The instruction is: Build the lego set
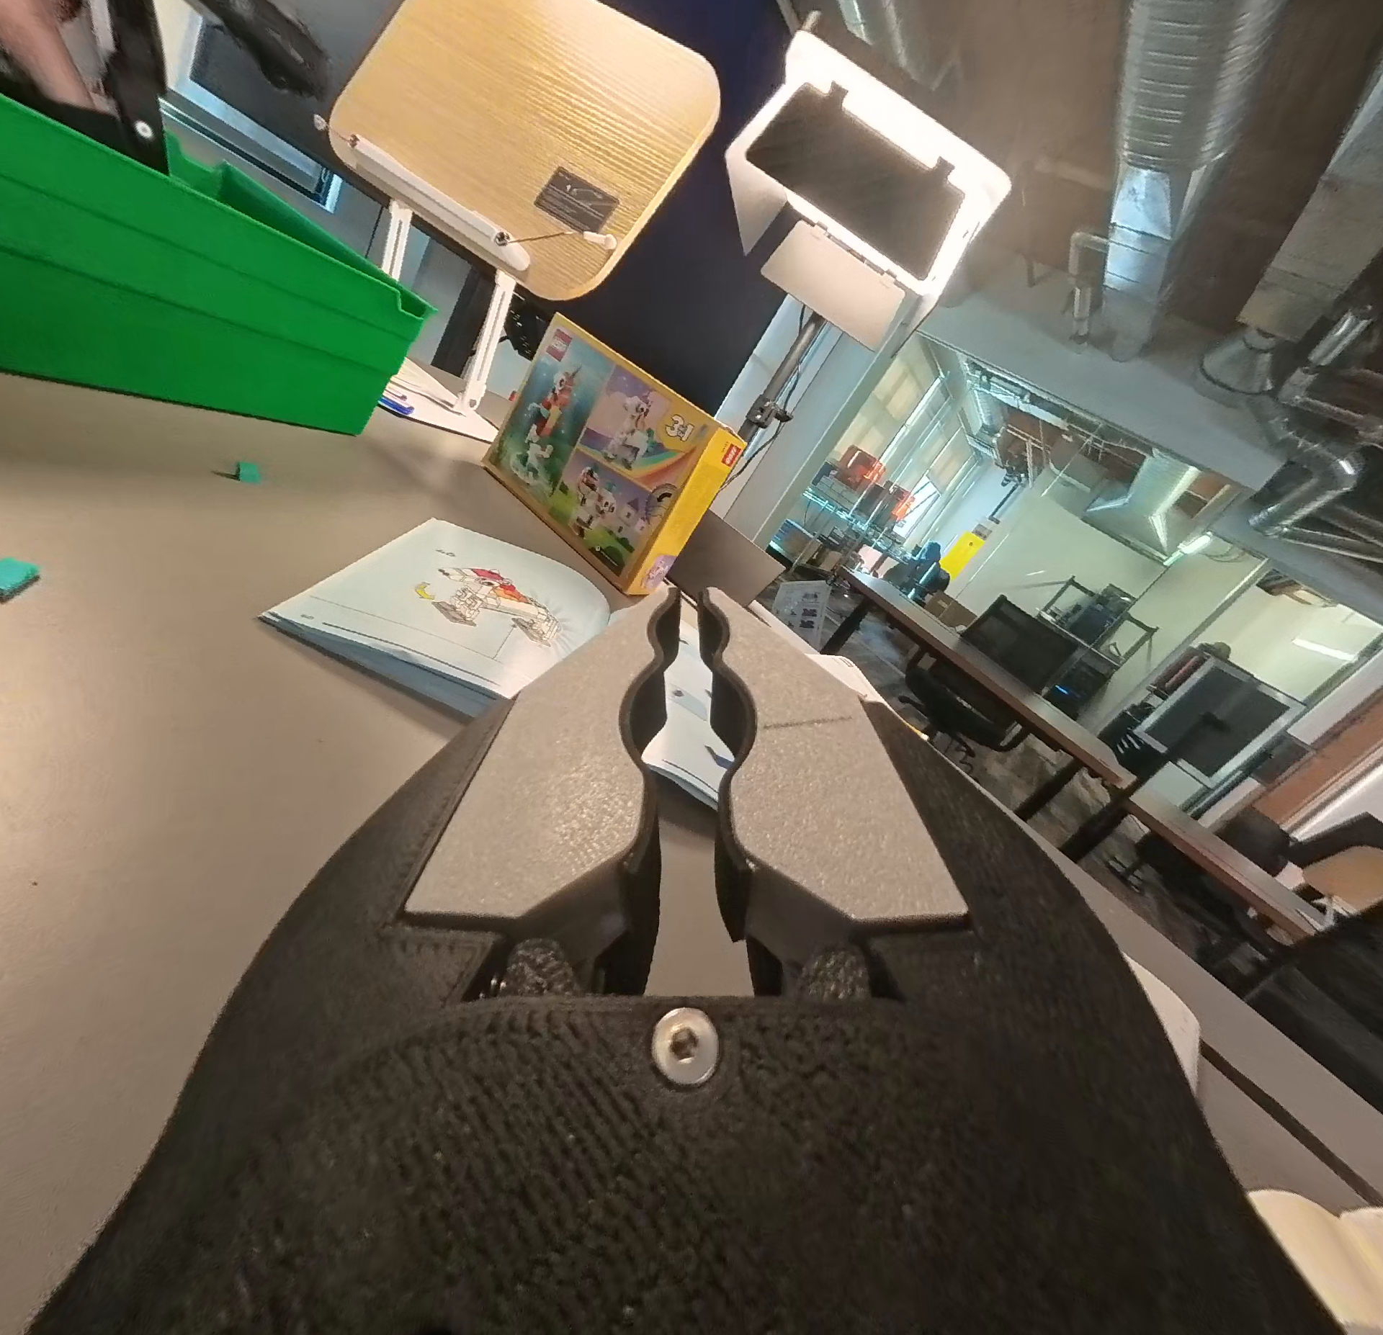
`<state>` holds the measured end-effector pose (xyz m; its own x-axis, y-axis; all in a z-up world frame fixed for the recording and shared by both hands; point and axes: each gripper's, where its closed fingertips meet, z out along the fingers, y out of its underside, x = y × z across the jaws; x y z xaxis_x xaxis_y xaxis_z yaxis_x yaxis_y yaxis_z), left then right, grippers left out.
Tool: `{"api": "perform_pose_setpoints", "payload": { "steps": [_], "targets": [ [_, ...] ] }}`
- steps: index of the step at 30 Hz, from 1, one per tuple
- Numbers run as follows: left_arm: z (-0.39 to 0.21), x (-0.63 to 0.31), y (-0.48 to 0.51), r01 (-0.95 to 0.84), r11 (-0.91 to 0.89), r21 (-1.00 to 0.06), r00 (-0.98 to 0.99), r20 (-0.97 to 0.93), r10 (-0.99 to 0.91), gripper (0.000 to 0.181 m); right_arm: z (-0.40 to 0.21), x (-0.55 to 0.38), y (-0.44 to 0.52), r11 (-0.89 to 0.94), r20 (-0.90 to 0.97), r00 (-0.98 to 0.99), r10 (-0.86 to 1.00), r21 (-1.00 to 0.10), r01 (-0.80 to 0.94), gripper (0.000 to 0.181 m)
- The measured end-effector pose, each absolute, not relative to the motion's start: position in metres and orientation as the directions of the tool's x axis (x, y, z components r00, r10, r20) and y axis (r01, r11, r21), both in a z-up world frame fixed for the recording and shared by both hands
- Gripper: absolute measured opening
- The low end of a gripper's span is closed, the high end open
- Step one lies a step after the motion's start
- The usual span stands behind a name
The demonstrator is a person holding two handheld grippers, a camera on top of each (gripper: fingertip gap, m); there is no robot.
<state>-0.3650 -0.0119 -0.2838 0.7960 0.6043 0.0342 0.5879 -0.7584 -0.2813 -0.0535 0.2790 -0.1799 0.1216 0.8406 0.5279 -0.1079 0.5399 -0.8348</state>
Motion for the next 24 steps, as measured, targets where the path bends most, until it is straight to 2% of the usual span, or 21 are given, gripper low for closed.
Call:
{"api": "perform_pose_setpoints", "payload": {
  "steps": [6, 8, 10, 13, 16, 18, 21, 24],
  "targets": [
    [-0.288, -0.363, -0.014, 0.548, -0.794, -0.262, 0.825, 0.010, 0.565, 0.017, -0.180, -0.054, 0.278, 0.541, 0.529, 0.117, 0.840, -0.834, -0.109, 0.002],
    [-0.281, -0.362, -0.012, 0.529, -0.795, -0.297, 0.831, -0.007, 0.556, 0.012, -0.180, -0.054, 0.277, 0.542, 0.531, 0.115, 0.840, -0.833, -0.111, 0.002],
    [-0.256, -0.360, -0.002, 0.499, -0.755, -0.426, 0.828, -0.024, 0.561, 0.008, -0.179, -0.053, 0.276, 0.549, 0.538, 0.116, 0.835, -0.828, -0.115, 0.002],
    [-0.181, -0.325, 0.030, 0.356, -0.599, -0.717, 0.862, 0.004, 0.508, 0.007, -0.172, -0.050, 0.271, 0.562, 0.550, 0.118, 0.827, -0.816, -0.137, 0.002],
    [-0.109, -0.241, 0.063, 0.125, -0.407, -0.905, 0.948, -0.012, 0.318, 0.007, -0.162, -0.044, 0.262, 0.512, 0.506, 0.085, 0.858, -0.838, -0.187, 0.003],
    [-0.088, -0.167, 0.083, 0.036, -0.300, -0.953, 0.996, 0.008, 0.094, 0.007, -0.157, -0.039, 0.248, 0.444, 0.457, 0.000, 0.889, -0.865, -0.234, 0.004],
    [-0.082, -0.086, 0.108, 0.007, -0.163, -0.987, 0.992, 0.028, -0.126, 0.007, -0.148, -0.026, 0.211, 0.196, 0.282, -0.296, 0.913, -0.937, -0.288, 0.011],
    [-0.083, -0.032, 0.132, 0.079, -0.035, -0.996, 0.951, 0.086, -0.298, 0.007, -0.138, -0.013, 0.187, -0.101, 0.014, -0.569, 0.822, -0.980, -0.171, 0.019]
  ]
}}
